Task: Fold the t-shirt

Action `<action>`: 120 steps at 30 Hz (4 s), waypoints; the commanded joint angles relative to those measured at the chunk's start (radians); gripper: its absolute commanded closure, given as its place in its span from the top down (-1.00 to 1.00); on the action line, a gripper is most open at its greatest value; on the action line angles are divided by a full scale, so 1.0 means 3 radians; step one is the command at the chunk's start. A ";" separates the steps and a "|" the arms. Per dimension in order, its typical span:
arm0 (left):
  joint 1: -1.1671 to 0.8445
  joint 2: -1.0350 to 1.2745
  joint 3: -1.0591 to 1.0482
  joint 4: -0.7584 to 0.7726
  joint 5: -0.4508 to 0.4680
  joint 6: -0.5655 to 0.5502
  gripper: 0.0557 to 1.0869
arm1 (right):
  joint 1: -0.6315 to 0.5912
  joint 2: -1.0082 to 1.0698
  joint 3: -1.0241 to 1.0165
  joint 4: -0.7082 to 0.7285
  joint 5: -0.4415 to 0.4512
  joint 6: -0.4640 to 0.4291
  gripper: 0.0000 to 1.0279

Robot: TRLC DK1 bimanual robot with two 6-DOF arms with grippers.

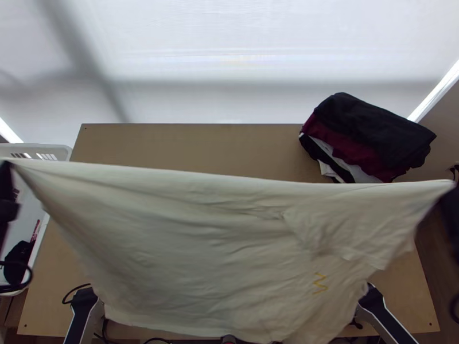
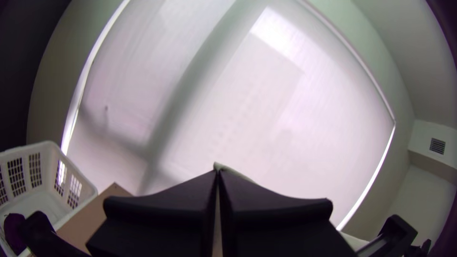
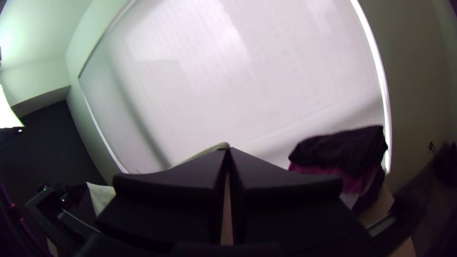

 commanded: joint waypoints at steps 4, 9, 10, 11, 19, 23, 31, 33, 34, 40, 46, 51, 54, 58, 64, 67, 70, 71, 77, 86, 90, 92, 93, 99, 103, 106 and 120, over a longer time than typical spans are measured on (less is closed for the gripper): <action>-0.0085 -0.0227 -0.1181 -0.0233 0.0165 0.0350 -0.93 | 0.0108 -0.0176 -0.1175 0.0084 0.0023 0.0330 -0.95; -0.0074 -0.0140 -0.1702 -0.0095 0.0252 0.0448 -0.93 | 0.0174 -0.0124 -0.1916 0.0498 -0.0156 0.0484 -0.95; -0.0044 -0.0099 -0.1769 -0.0044 0.0257 0.0448 -0.93 | 0.0169 -0.0089 -0.1998 0.0575 -0.0171 0.0525 -0.95; -0.0049 -0.0038 -0.1825 0.0008 0.0257 0.0448 -0.93 | 0.0174 -0.0032 -0.2059 0.0626 -0.0212 0.0576 -0.95; 0.0146 0.0750 -0.1912 0.0483 0.0257 0.0499 -0.93 | 0.0072 0.0729 -0.2259 0.1061 -0.0258 0.0591 -0.95; 0.0253 0.1302 -0.1789 0.0647 0.0257 0.0494 -0.93 | -0.0051 0.1369 -0.2018 0.1117 -0.0273 0.0581 -0.95; 0.0248 0.2253 -0.1426 0.0657 0.0242 0.0473 -0.93 | -0.0337 0.2437 -0.1430 0.1132 -0.0340 0.0468 -0.95; 0.0227 0.2453 -0.1345 0.0713 0.0242 0.0448 -0.93 | -0.0398 0.2667 -0.1282 0.1132 -0.0345 0.0433 -0.95; 0.0222 0.2565 -0.1288 0.0718 0.0242 0.0427 -0.93 | -0.0424 0.2780 -0.1195 0.1132 -0.0345 0.0422 -0.95; 0.0176 0.3117 -0.0874 0.0744 0.0211 0.0396 -0.93 | -0.0506 0.3347 -0.0745 0.1137 -0.0340 0.0361 -0.95; 0.0166 0.3669 -0.0353 0.0780 0.0165 0.0340 -0.93 | -0.0526 0.3782 -0.0367 0.1148 -0.0340 0.0356 -0.95; 0.0146 0.4114 0.0138 0.0749 0.0145 0.0289 -0.93 | -0.0521 0.4048 -0.0050 0.1173 -0.0340 0.0351 -0.95; 0.0120 0.4329 0.0425 0.0723 0.0119 0.0279 -0.93 | -0.0526 0.4191 0.0186 0.1173 -0.0340 0.0341 -0.95; 0.0094 0.4646 0.0813 0.0570 0.0119 0.0248 -0.92 | -0.0521 0.4391 0.0487 0.1153 -0.0340 0.0335 -0.95; 0.0033 0.4932 0.1294 0.0258 0.0124 0.0146 -0.92 | -0.0460 0.4728 0.0901 0.0917 -0.0340 0.0366 -0.95; -0.0003 0.4989 0.1463 0.0038 0.0186 0.0079 -0.93 | -0.0450 0.4871 0.1152 0.0708 -0.0345 0.0443 -0.95; 0.0002 0.5081 0.1698 -0.0356 0.0400 -0.0013 -0.93 | -0.0429 0.4973 0.1321 0.0529 -0.0345 0.0489 -0.95; 0.0002 0.5091 0.1734 -0.0453 0.0472 -0.0033 -0.93 | -0.0419 0.5009 0.1377 0.0447 -0.0345 0.0494 -0.95; 0.0002 0.5030 0.1810 -0.0821 0.0630 0.0013 -0.93 | -0.0393 0.5137 0.1668 -0.0080 -0.0345 0.0463 -0.95; 0.0151 0.4927 0.1590 -0.0923 0.0707 0.0269 -0.93 | -0.0429 0.5117 0.1633 -0.0381 -0.0340 0.0248 -0.95; 0.0258 0.4927 0.1550 -0.0913 0.0712 0.0330 -0.93 | -0.0491 0.5096 0.1556 -0.0412 -0.0340 0.0197 -0.95; 0.0289 0.4922 0.1529 -0.0913 0.0712 0.0371 -0.93 | -0.0516 0.5081 0.1515 -0.0412 -0.0330 0.0182 -0.95; 0.0304 0.4912 0.1514 -0.0913 0.0712 0.0376 -0.93 | -0.0521 0.5071 0.1500 -0.0412 -0.0314 0.0182 -0.95; 0.0345 0.4840 0.1422 -0.0887 0.0717 0.0437 -0.93 | -0.0557 0.4999 0.1392 -0.0361 -0.0263 0.0136 -0.95; 0.0325 0.4702 0.1207 -0.0811 0.0733 0.0448 -0.93 | -0.0537 0.4927 0.1280 -0.0346 -0.0263 0.0121 -0.95; 0.0304 0.4549 0.0962 -0.0708 0.0753 0.0448 -0.93 | -0.0531 0.4871 0.1183 -0.0340 -0.0263 0.0100 -0.95; 0.0299 0.3869 0.0149 -0.0560 0.0871 0.0596 -0.93 | -0.0444 0.4350 0.0543 -0.0340 -0.0263 0.0013 -0.95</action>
